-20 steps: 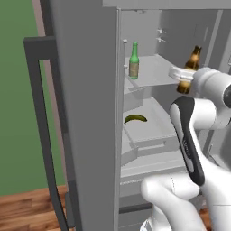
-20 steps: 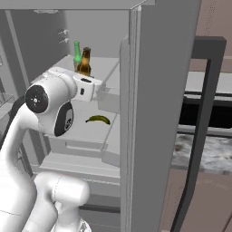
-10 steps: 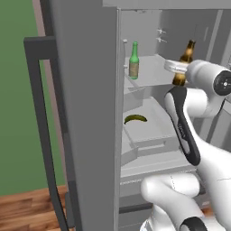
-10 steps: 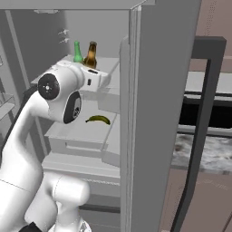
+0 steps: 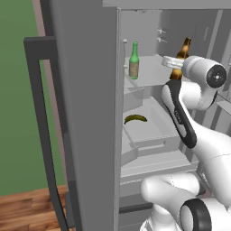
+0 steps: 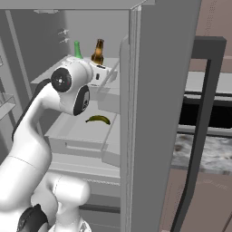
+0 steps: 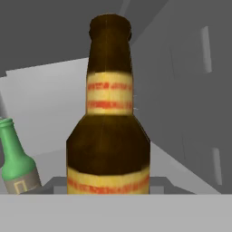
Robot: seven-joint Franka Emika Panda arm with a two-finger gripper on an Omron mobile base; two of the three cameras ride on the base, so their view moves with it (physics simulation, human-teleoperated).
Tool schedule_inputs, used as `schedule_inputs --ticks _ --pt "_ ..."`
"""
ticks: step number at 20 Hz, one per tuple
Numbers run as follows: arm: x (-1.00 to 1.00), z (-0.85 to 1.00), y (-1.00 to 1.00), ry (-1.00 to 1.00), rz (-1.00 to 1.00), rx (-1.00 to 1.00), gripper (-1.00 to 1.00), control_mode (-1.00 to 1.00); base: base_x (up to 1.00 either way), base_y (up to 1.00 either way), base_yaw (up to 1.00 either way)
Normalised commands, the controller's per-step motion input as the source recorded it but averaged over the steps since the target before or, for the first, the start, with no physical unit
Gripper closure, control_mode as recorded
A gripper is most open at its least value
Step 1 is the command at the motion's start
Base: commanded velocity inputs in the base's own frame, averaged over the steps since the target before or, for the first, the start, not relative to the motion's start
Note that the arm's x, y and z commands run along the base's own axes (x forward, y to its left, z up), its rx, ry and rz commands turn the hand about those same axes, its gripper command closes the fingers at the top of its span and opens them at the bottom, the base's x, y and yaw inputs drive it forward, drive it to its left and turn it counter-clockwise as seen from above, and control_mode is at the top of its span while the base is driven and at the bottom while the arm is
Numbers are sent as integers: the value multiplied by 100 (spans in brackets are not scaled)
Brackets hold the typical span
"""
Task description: Place the beers on the top shelf of the fridge to keep them out of children's reach, and place the banana on lower shelves for easy access.
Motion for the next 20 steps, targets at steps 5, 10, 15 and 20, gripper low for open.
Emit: schedule_inputs --ticks 5,10,15,20 --pt "43 0 -2 0 0 -2 100 -100 0 0 0" --pt "45 0 0 0 0 -2 100 -100 0 0 0" --pt "40 -9 -5 1 0 0 100 -100 0 0 0" --pt "28 -25 -10 0 0 0 100 -100 0 0 0"
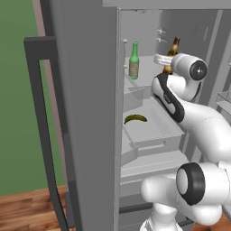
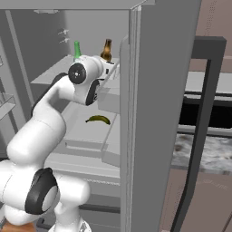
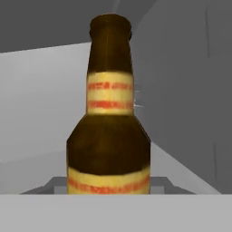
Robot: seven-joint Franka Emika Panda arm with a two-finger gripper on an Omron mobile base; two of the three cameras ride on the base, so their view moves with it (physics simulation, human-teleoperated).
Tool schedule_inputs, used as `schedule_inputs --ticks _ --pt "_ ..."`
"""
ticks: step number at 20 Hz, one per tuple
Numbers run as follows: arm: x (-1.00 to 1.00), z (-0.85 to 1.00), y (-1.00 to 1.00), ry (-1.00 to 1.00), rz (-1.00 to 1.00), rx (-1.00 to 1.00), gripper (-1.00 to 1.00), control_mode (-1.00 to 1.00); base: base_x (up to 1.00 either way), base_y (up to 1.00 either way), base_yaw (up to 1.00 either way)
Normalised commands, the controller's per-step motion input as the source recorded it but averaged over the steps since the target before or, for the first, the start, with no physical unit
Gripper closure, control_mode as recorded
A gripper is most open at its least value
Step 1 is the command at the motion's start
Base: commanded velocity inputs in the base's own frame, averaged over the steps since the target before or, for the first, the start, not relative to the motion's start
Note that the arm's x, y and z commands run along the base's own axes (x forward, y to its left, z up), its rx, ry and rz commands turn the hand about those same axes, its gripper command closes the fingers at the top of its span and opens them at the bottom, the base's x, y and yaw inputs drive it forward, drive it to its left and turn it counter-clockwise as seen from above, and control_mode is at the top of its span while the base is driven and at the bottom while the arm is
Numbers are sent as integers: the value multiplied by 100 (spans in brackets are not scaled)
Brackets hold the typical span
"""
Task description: Place the beers on the top shelf of the fridge to keep them out of children's reach, and place the banana on lower shelves for easy access.
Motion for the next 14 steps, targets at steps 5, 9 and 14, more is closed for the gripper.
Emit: schedule_inputs --ticks 5,9,14 --pt "23 -23 -5 0 0 -1 100 -100 0 0 0" --pt "19 -18 0 0 0 -1 100 -100 0 0 0" --pt "15 -14 0 0 0 -3 100 -100 0 0 0"
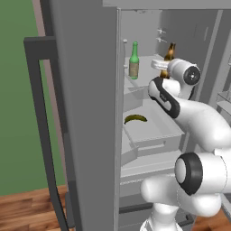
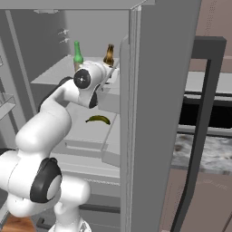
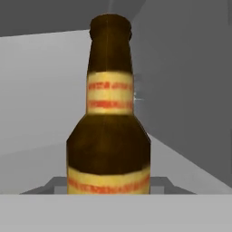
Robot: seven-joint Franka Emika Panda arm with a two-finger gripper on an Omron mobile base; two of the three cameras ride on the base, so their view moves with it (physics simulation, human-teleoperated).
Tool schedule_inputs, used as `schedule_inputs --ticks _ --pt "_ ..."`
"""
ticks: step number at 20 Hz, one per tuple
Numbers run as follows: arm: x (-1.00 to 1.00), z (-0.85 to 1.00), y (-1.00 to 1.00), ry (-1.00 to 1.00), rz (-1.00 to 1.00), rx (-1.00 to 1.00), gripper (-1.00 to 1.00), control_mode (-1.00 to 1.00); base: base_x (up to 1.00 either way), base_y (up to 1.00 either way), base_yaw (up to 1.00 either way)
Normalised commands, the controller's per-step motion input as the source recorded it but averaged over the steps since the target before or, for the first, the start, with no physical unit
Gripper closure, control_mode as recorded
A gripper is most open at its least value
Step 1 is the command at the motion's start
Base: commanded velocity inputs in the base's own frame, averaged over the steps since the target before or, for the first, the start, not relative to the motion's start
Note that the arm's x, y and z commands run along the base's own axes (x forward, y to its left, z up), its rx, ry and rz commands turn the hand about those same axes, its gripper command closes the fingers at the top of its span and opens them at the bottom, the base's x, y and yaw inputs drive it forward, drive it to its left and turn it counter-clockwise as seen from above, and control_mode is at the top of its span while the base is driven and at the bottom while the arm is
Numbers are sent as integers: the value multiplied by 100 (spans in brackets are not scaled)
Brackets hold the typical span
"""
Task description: Place the beers on the top shelf of the fridge to keep them out of children's reach, and place the banana on lower shelves for easy access.
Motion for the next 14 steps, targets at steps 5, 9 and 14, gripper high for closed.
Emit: schedule_inputs --ticks 5,9,14 --pt "8 -19 0 0 1 -5 100 -100 0 0 0" --pt "10 -16 0 0 3 -4 100 -100 0 0 0" --pt "12 -21 0 0 5 -3 100 -100 0 0 0"
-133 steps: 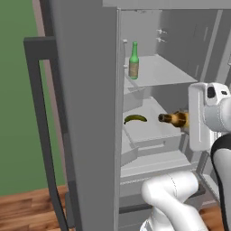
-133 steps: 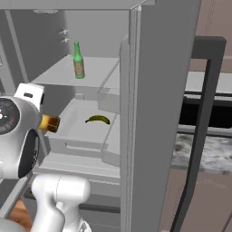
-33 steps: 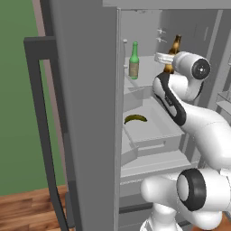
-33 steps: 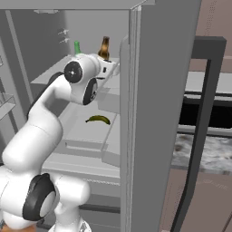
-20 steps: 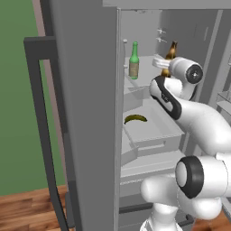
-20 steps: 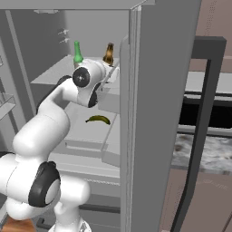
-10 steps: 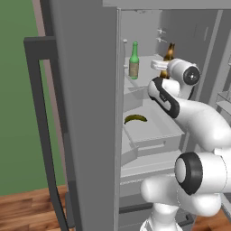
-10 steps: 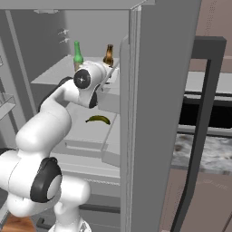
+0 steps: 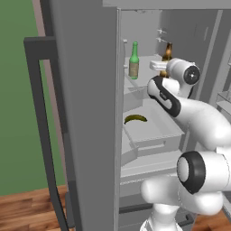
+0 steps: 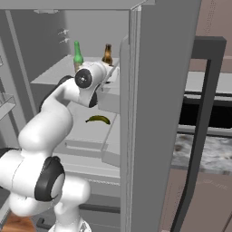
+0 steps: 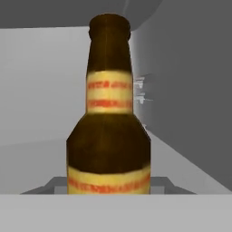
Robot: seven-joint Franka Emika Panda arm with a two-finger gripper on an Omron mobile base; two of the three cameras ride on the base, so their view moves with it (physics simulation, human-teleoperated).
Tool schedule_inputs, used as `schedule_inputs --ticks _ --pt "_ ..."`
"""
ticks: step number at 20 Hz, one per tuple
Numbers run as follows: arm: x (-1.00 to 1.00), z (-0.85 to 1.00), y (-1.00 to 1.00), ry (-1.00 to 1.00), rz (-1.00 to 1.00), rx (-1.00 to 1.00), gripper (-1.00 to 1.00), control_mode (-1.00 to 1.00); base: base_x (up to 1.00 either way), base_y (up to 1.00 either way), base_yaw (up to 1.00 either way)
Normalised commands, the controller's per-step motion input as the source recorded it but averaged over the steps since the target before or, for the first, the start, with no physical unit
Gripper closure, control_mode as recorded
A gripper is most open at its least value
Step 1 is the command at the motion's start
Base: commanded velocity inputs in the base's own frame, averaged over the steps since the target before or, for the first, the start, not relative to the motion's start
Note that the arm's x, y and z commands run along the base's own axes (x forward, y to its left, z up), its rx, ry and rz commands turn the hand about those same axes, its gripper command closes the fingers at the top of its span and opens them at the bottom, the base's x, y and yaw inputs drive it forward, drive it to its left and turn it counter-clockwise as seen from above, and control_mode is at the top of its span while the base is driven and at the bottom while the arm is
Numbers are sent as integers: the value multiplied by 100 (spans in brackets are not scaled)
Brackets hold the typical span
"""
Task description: Place the beers on the top shelf of the fridge to keep them out of children's reach, and place the banana on lower shelves for easy access.
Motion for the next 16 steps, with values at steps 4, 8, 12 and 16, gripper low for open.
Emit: schedule_inputs --ticks 4,8,12,16 --pt "15 -35 0 -1 5 -2 100 -100 0 0 0" --pt "25 -38 1 -5 4 -1 100 -100 0 0 0" --pt "32 -34 9 -8 1 -1 100 -100 0 0 0" --pt "30 -33 19 -13 0 -1 100 -100 0 0 0"
